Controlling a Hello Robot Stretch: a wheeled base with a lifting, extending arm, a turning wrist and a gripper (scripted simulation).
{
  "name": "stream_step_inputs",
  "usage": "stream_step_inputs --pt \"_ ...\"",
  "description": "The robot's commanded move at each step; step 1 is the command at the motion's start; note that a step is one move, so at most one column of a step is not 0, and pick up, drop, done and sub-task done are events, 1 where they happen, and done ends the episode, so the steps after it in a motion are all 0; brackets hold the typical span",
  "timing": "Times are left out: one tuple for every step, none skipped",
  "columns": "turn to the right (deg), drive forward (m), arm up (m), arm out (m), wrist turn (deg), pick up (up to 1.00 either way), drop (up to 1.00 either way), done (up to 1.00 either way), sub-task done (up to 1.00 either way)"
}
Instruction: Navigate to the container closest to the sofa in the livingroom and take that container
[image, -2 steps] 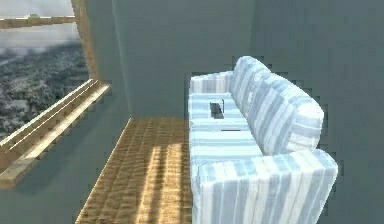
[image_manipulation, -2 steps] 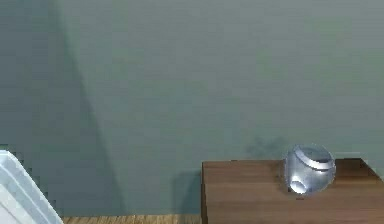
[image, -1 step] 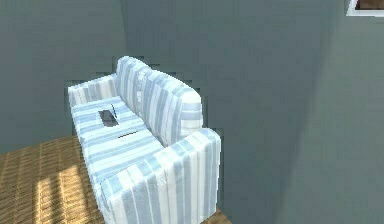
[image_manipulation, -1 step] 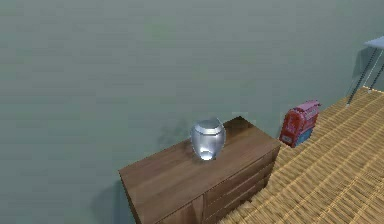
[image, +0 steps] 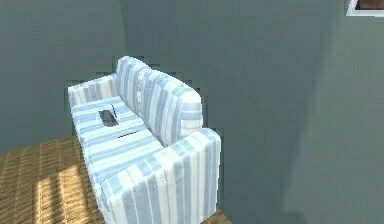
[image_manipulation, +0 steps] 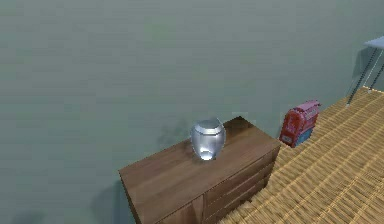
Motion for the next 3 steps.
stream_step_inputs --pt "0.0 0.0 0.26 0.0 0.0 0.0 0.0 0.0 0.0" --pt "0.0 0.0 0.0 0.46 0.0 0.0 0.0 0.0 0.0" --pt "0.0 0.0 0.0 0.0 45.0 0.0 0.0 0.0 0.0"
